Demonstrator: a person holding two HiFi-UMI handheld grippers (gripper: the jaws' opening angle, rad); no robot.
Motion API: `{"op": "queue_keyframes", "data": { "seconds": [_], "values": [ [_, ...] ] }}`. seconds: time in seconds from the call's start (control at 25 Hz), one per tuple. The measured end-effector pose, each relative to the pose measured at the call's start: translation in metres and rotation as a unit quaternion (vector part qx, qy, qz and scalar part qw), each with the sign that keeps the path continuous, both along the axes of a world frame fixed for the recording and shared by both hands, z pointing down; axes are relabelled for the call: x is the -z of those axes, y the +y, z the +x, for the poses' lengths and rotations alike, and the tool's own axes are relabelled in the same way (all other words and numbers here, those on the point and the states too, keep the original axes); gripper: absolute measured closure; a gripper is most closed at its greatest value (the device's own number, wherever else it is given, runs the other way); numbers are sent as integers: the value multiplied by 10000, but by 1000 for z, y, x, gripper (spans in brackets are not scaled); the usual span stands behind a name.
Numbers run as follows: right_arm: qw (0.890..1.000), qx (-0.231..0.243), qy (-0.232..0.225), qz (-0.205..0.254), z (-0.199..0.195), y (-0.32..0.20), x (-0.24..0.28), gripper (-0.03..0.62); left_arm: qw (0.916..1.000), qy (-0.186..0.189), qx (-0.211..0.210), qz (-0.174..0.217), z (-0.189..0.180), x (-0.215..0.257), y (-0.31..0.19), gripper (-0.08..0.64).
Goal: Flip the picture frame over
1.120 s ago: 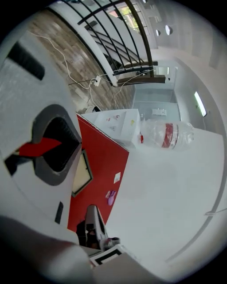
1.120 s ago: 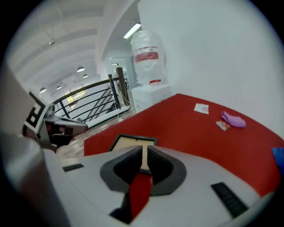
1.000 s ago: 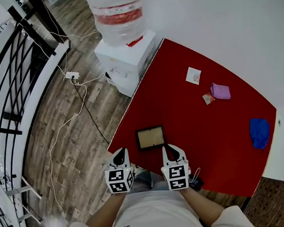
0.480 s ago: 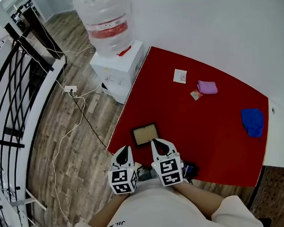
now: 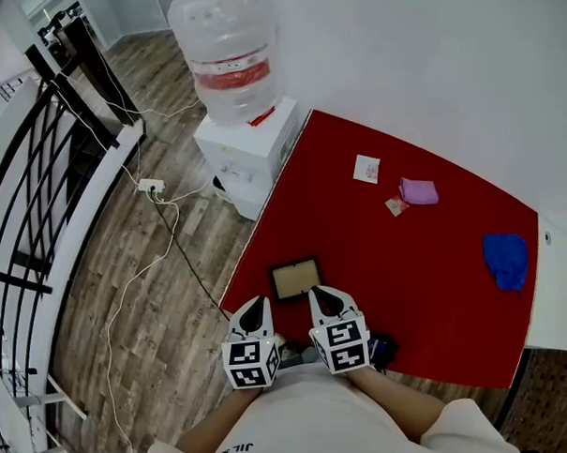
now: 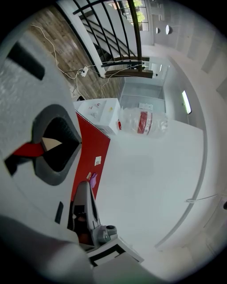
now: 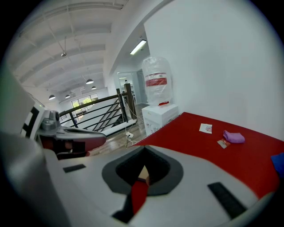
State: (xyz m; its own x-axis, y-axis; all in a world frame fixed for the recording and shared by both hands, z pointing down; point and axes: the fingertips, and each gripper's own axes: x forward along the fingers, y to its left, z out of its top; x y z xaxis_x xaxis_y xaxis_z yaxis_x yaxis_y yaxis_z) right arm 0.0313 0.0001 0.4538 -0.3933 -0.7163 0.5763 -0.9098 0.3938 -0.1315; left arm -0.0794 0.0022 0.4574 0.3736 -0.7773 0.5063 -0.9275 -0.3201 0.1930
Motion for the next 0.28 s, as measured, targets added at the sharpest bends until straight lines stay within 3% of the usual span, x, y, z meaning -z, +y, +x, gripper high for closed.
{"op": "queue_keyframes", "data": {
  "seconds": [0.28],
  "values": [
    [9998,-8,41,-168,8,10,-7,589,9999,36,45,-133,0,-4,7,557]
  ]
}}
